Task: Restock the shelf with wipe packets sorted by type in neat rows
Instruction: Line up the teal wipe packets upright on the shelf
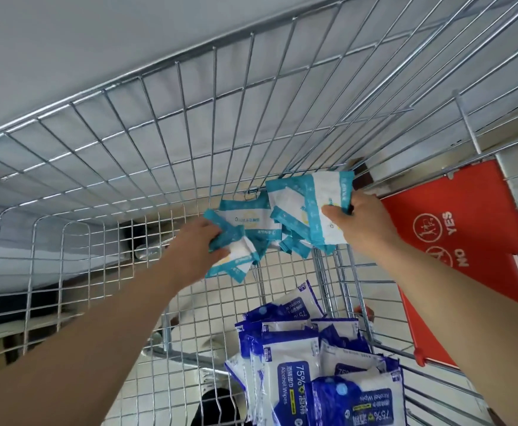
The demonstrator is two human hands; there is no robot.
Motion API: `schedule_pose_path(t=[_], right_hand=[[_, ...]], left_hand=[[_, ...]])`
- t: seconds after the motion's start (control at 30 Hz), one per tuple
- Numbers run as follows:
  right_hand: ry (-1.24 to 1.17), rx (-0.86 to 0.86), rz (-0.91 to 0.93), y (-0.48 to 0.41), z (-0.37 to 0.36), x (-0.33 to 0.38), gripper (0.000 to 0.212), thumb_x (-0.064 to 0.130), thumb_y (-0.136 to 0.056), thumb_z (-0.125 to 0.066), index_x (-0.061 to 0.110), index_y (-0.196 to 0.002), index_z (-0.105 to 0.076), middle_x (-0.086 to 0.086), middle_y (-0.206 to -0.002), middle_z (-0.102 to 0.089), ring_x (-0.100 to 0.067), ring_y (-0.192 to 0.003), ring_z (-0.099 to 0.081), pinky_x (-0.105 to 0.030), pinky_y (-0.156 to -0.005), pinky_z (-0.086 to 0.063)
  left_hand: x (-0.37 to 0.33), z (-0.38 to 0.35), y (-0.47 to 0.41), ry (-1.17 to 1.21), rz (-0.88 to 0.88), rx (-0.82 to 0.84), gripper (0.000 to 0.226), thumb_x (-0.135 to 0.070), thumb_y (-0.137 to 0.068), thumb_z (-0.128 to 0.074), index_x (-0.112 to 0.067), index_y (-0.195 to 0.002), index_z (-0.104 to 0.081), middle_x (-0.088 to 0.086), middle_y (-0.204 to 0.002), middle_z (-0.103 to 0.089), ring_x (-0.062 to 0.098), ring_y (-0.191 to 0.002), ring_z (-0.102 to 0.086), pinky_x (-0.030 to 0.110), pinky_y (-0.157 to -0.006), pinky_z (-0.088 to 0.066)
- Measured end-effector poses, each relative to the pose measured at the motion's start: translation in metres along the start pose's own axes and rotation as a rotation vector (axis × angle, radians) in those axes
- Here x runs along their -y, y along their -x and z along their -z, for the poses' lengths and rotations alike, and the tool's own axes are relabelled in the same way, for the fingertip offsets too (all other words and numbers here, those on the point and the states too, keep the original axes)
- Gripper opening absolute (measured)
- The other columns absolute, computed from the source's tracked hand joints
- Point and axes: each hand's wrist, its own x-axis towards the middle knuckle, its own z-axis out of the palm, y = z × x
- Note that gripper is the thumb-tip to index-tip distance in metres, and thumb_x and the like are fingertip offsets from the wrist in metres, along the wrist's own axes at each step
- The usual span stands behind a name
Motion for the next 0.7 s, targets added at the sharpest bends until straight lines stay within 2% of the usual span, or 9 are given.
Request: schedule_pose_path(t=[0.07,0.17,0.23,0.3,0.4,0.5,0.57,0.6,0.7], right_hand=[[-0.031,0.004,-0.004,0.003,-0.006,-0.005,0.02,0.022,-0.088,-0.062,0.003,-0.089,-0.069,-0.014,-0.089,-0.07,-0.031,-0.078,-0.065,-0.044,-0.068,-0.054],[-0.083,-0.006,0.008,0.001,-0.015,-0.011,0.019,0.015,-0.084,-0.062,-0.003,-0.085,-0.067,-0.022,-0.085,-0.067,-0.038,-0.077,-0.063,-0.044,-0.064,-0.052],[-0.09,-0.019,0.02,0.0,-0.021,-0.011,0.019,0.018,-0.083,-0.063,0.0,-0.089,-0.067,-0.018,-0.093,-0.065,-0.032,-0.083,-0.062,-0.043,-0.071,-0.054],[-0.086,-0.021,0.044,-0.002,-0.025,-0.008,0.018,0.017,-0.083,-0.064,0.001,-0.091,-0.067,-0.014,-0.096,-0.064,-0.027,-0.087,-0.061,-0.034,-0.072,-0.052],[-0.072,-0.024,0.029,-0.002,-0.03,-0.004,0.015,0.016,-0.084,-0.064,0.003,-0.089,-0.068,-0.012,-0.087,-0.065,-0.027,-0.078,-0.061,-0.029,-0.06,-0.045],[-0.038,-0.022,0.016,0.002,-0.032,0.001,0.016,0.02,-0.086,-0.063,0.01,-0.097,-0.069,-0.007,-0.087,-0.066,-0.022,-0.076,-0.06,-0.028,-0.059,-0.045],[-0.073,0.003,0.014,0.007,-0.034,0.007,0.013,0.019,-0.088,-0.062,0.013,-0.098,-0.067,-0.003,-0.086,-0.064,-0.018,-0.072,-0.059,-0.027,-0.057,-0.044],[-0.1,0.015,0.009,0.01,-0.034,0.01,0.01,0.018,-0.089,-0.062,0.013,-0.096,-0.067,-0.002,-0.085,-0.063,-0.014,-0.068,-0.057,-0.024,-0.054,-0.042],[-0.19,0.053,-0.036,0.021,-0.03,0.022,0.008,0.014,-0.088,-0.064,0.007,-0.09,-0.067,-0.005,-0.081,-0.063,-0.012,-0.064,-0.053,-0.022,-0.053,-0.039]], left_hand=[[-0.001,-0.005,-0.009,-0.201,-0.107,0.018,0.04,-0.034,-0.092,-0.057,-0.016,-0.128,-0.055,0.003,-0.14,-0.041,0.021,-0.127,-0.04,0.036,-0.108,-0.035],[-0.004,-0.005,-0.017,-0.421,-0.162,0.034,0.045,-0.038,-0.092,-0.055,-0.023,-0.134,-0.049,0.002,-0.154,-0.022,0.024,-0.144,-0.015,0.045,-0.117,-0.015],[-0.004,-0.005,-0.017,-0.555,-0.202,0.023,0.045,-0.044,-0.091,-0.053,-0.024,-0.132,-0.049,0.0,-0.143,-0.038,0.022,-0.137,-0.029,0.043,-0.117,-0.014],[-0.001,-0.004,-0.016,-0.554,-0.189,0.023,0.041,-0.047,-0.091,-0.053,-0.025,-0.125,-0.052,-0.001,-0.126,-0.051,0.02,-0.121,-0.045,0.04,-0.112,-0.025],[0.003,-0.002,-0.005,-0.128,-0.052,0.019,0.031,-0.034,-0.088,-0.063,-0.023,-0.115,-0.052,-0.001,-0.107,-0.058,0.016,-0.091,-0.059,0.029,-0.076,-0.048],[0.007,0.002,0.007,0.272,0.119,0.046,0.041,-0.022,-0.086,-0.069,-0.025,-0.121,-0.047,-0.006,-0.095,-0.06,0.004,-0.072,-0.06,0.019,-0.056,-0.047],[0.01,0.004,0.012,0.368,0.204,0.099,0.028,-0.025,-0.089,-0.066,-0.018,-0.113,-0.052,-0.002,-0.095,-0.064,0.009,-0.074,-0.063,0.028,-0.06,-0.053],[0.011,0.007,0.014,0.398,0.23,0.117,0.025,-0.028,-0.09,-0.064,-0.013,-0.11,-0.058,0.002,-0.097,-0.067,0.016,-0.079,-0.065,0.036,-0.07,-0.055],[0.008,0.019,0.024,0.671,0.294,0.127,0.015,-0.025,-0.092,-0.062,-0.019,-0.105,-0.062,0.008,-0.105,-0.07,0.023,-0.091,-0.066,0.043,-0.091,-0.051]])
